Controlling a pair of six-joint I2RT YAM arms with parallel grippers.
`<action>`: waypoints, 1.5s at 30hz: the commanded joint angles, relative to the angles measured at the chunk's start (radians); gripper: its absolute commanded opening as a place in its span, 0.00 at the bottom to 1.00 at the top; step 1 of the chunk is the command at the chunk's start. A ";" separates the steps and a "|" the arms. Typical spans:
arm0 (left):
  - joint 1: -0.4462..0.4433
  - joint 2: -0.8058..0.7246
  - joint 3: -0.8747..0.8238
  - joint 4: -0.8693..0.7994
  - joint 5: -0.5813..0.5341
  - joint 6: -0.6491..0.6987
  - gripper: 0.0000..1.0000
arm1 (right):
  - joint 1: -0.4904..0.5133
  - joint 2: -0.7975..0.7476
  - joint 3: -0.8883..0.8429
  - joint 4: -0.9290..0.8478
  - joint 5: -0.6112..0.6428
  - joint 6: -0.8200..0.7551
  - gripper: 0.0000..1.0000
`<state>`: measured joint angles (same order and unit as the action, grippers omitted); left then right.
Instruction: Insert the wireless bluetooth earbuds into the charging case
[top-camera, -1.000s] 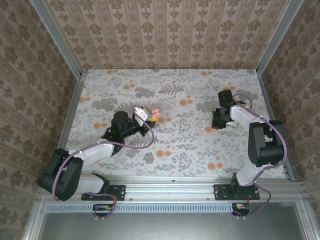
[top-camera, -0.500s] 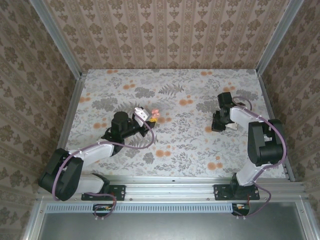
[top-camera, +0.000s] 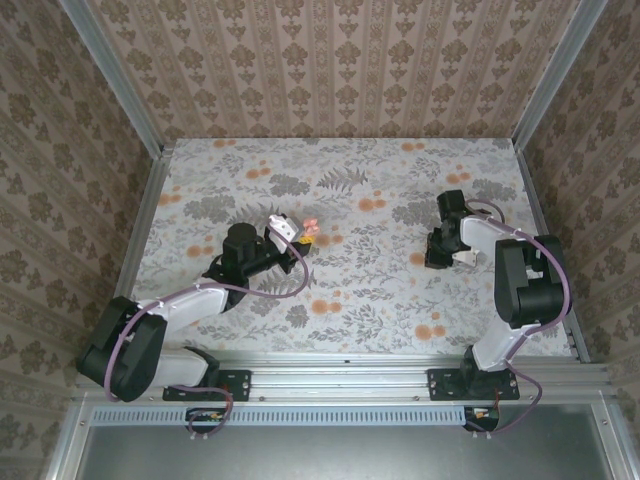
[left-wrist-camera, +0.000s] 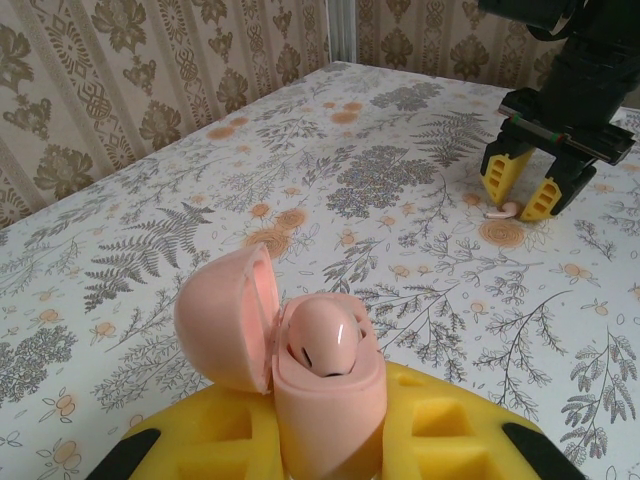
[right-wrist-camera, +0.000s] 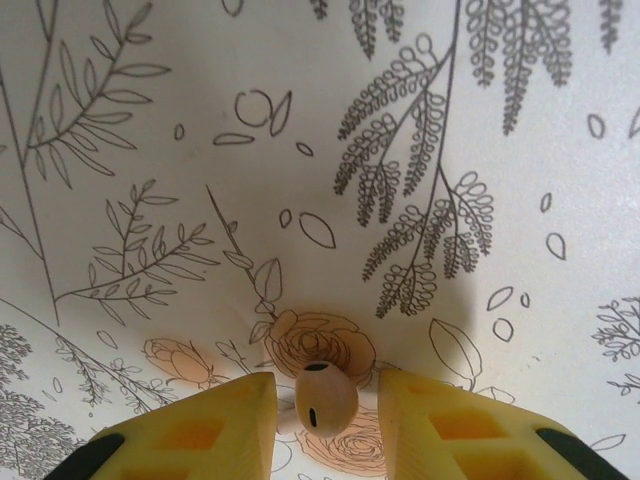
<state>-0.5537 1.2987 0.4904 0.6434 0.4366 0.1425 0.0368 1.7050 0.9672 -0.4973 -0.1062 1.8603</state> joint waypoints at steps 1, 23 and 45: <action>0.008 0.007 -0.007 0.019 -0.003 -0.007 0.10 | -0.010 0.020 -0.016 -0.010 -0.015 -0.006 0.30; 0.012 0.018 0.000 0.007 -0.006 0.004 0.10 | -0.018 0.015 0.028 0.004 -0.035 -0.110 0.13; 0.050 0.110 0.041 -0.012 0.081 -0.147 0.10 | 0.169 -0.041 0.114 0.160 -0.205 -0.531 0.17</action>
<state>-0.5087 1.3979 0.4988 0.6308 0.4610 0.0547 0.1841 1.7027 1.0229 -0.3702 -0.2584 1.4406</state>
